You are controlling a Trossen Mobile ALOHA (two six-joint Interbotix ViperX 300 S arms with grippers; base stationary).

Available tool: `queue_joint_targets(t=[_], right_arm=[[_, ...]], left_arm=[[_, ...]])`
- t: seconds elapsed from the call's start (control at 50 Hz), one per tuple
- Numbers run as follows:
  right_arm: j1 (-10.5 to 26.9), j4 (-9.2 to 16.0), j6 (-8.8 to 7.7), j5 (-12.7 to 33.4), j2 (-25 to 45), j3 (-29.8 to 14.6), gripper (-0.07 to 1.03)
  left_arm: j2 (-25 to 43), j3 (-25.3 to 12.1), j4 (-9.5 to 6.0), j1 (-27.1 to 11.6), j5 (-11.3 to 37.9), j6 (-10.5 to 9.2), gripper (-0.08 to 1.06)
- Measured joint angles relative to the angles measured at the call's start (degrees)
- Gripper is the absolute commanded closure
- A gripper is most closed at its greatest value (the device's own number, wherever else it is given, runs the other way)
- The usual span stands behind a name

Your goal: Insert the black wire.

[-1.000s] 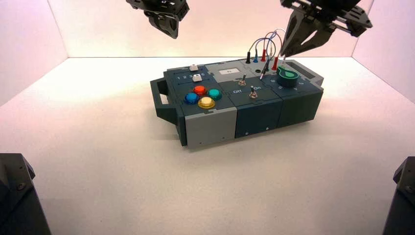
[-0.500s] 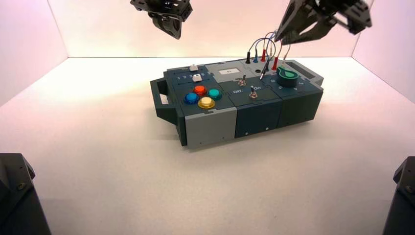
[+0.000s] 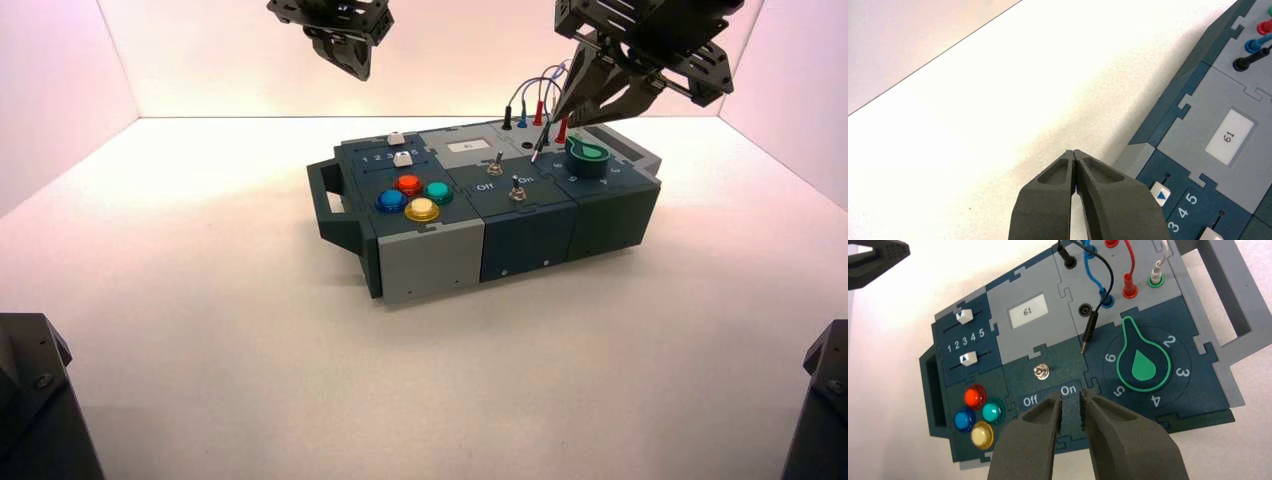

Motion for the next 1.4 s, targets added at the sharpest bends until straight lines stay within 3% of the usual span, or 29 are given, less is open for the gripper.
queue_joint_targets(t=[0.6, 1.04, 1.4], right_arm=[[0.09, 0.09, 0.00, -0.09, 3.87, -1.67, 0.74], [-0.35, -1.67, -0.18, 7.21, 6.50, -6.33, 0.74], [-2.29, -2.46, -0.18, 8.44, 7.38, -6.59, 0.74]], left_arm=[[0.97, 0.00, 0.09, 0.00, -0.53, 0.00, 1.00], [1.05, 0.00, 0.00, 0.00, -0.53, 0.09, 1.00], [1.32, 0.00, 0.00, 0.09, -0.53, 0.09, 1.00]])
